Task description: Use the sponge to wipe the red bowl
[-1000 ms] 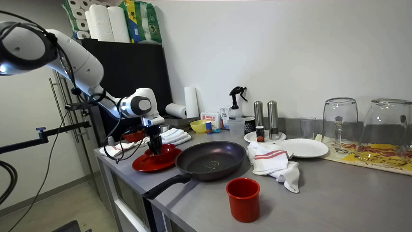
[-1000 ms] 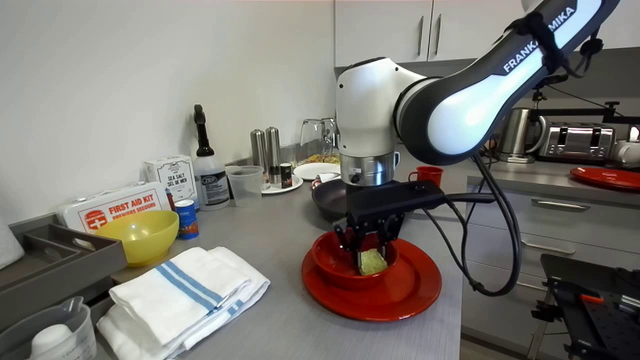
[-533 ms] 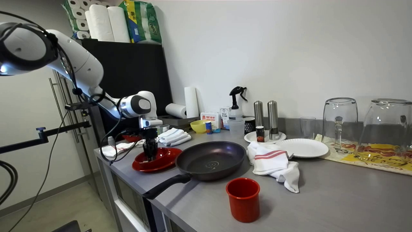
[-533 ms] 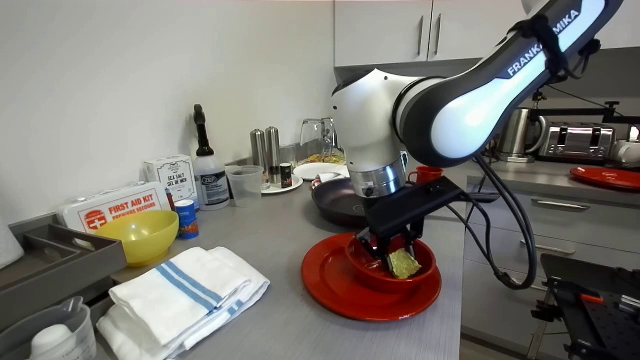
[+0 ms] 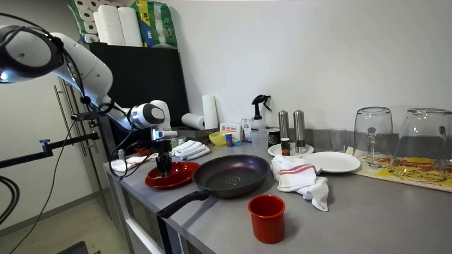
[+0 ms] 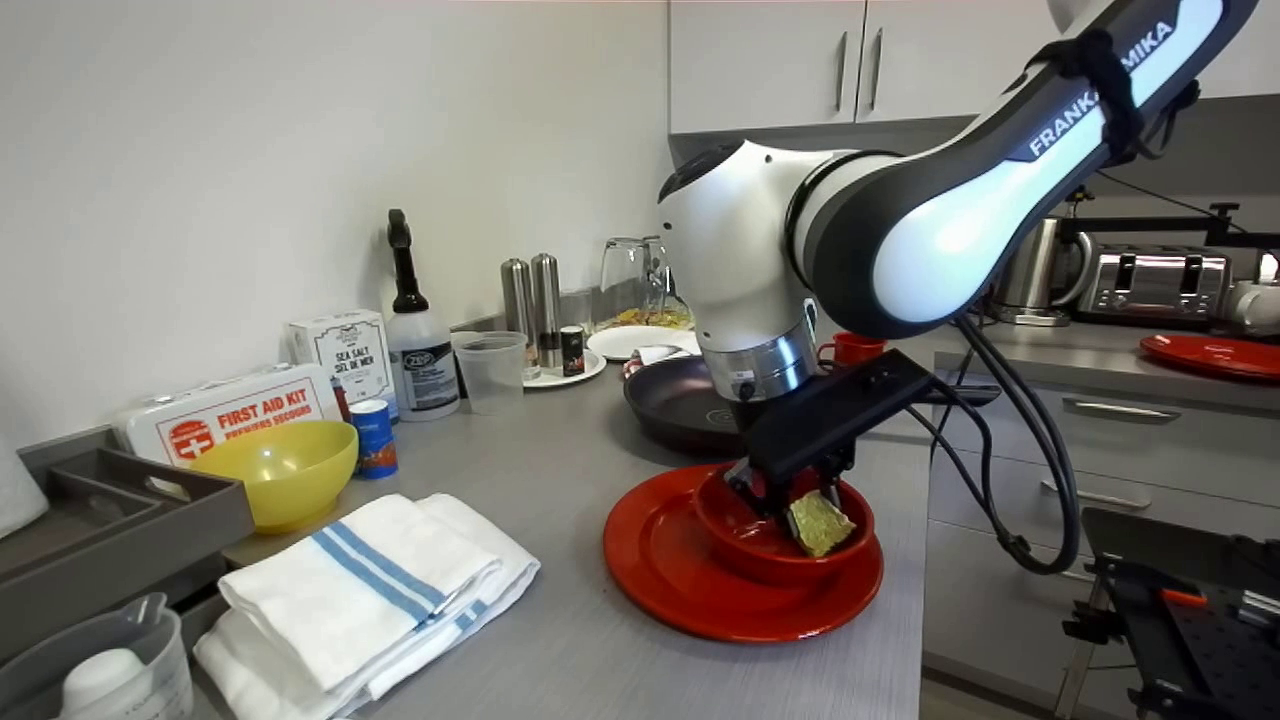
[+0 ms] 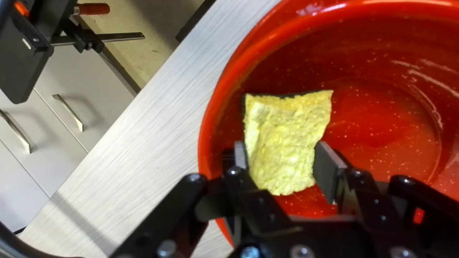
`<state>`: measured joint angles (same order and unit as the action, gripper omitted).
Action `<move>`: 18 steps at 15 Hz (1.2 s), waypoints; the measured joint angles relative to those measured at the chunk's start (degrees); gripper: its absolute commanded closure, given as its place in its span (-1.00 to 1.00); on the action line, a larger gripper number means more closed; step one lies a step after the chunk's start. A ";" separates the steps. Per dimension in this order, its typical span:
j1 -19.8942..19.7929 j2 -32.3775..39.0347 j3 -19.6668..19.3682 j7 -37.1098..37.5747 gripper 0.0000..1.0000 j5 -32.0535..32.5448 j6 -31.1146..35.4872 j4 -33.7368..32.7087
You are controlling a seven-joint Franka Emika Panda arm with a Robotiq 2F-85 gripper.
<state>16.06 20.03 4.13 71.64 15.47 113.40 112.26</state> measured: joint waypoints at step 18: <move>2.10 0.61 0.90 -0.01 0.55 7.06 -7.96 -2.82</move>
<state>18.16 20.64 5.03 71.64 22.52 105.44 109.44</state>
